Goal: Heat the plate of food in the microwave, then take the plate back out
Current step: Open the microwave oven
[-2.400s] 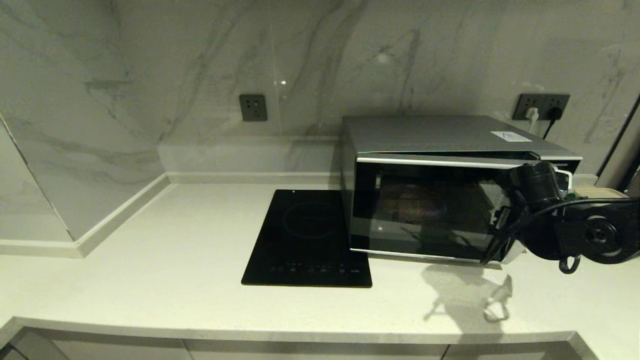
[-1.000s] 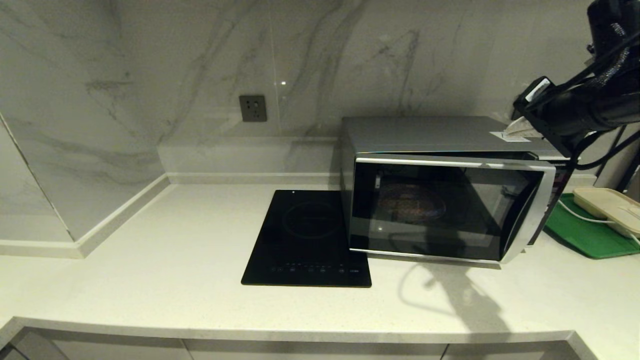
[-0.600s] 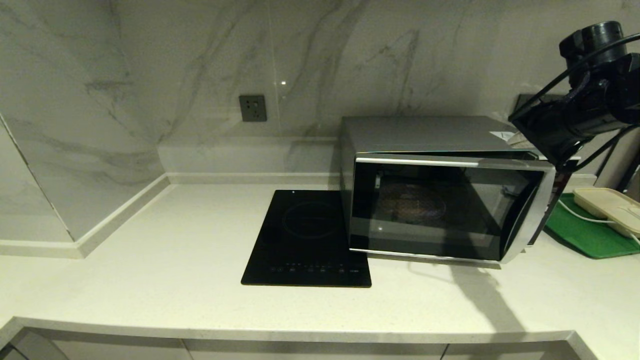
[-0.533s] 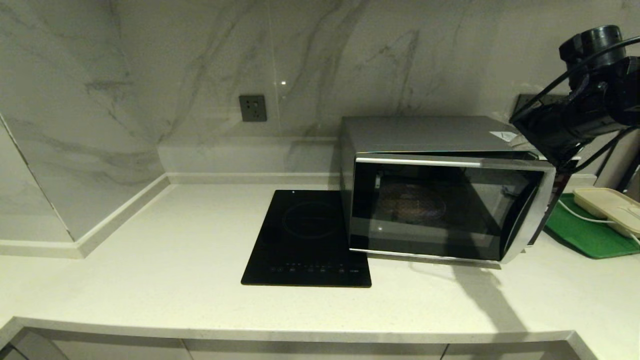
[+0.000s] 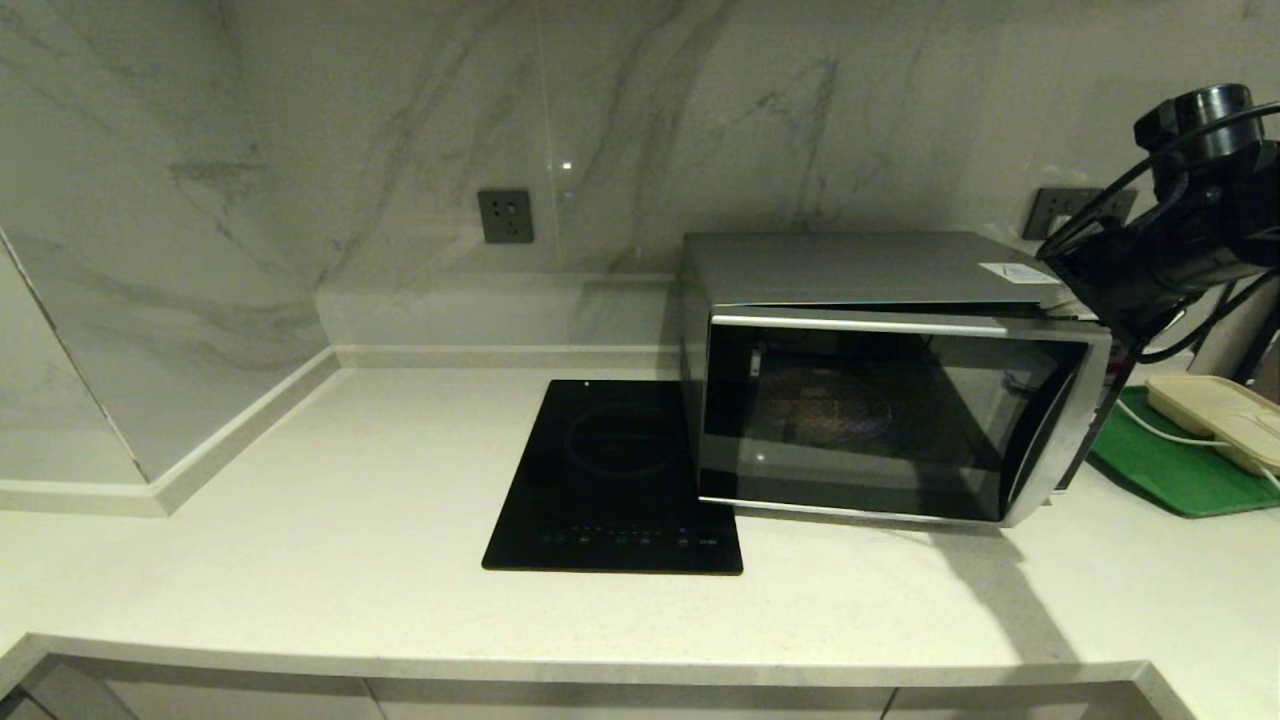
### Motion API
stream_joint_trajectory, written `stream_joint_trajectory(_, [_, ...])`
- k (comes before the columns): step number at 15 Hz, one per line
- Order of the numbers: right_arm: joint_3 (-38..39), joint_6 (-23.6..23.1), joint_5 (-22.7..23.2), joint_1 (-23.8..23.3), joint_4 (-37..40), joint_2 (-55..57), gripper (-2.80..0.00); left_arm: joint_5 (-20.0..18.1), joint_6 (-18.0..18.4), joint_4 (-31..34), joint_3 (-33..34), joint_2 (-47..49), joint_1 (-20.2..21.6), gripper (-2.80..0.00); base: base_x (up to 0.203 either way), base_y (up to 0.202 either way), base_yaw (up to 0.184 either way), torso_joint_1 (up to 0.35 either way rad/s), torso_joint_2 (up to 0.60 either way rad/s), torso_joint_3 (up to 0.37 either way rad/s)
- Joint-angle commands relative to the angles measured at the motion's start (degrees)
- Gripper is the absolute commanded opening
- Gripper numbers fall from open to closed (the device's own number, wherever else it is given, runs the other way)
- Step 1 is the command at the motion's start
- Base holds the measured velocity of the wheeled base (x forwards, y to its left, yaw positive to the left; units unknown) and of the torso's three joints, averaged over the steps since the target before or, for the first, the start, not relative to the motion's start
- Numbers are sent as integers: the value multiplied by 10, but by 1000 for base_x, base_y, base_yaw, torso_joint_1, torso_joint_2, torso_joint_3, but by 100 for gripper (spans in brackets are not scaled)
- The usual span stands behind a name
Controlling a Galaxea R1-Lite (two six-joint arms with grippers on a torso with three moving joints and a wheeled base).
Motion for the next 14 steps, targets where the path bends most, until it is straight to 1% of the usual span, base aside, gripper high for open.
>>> stream_joint_trajectory(1, [1,2,0,-3,2,10,-280,0,-1,0,0,0,0,-280,0,0,0,0,0,0])
stream_joint_trajectory(6, [3,-1,5,-4,2,25,-280,0,0,0,0,0,0,-280,0,0,0,0,0,0])
stream_joint_trajectory(9, [7,-3,11,-4,7,5,-280,0,-1,0,0,0,0,-280,0,0,0,0,0,0])
stream_joint_trajectory(11, [11,-11,29,-4,32,-25,-280,0,0,0,0,0,0,-280,0,0,0,0,0,0])
stream_joint_trajectory(14, [34,-25,42,-4,78,-88,-280,0,-1,0,0,0,0,-280,0,0,0,0,0,0])
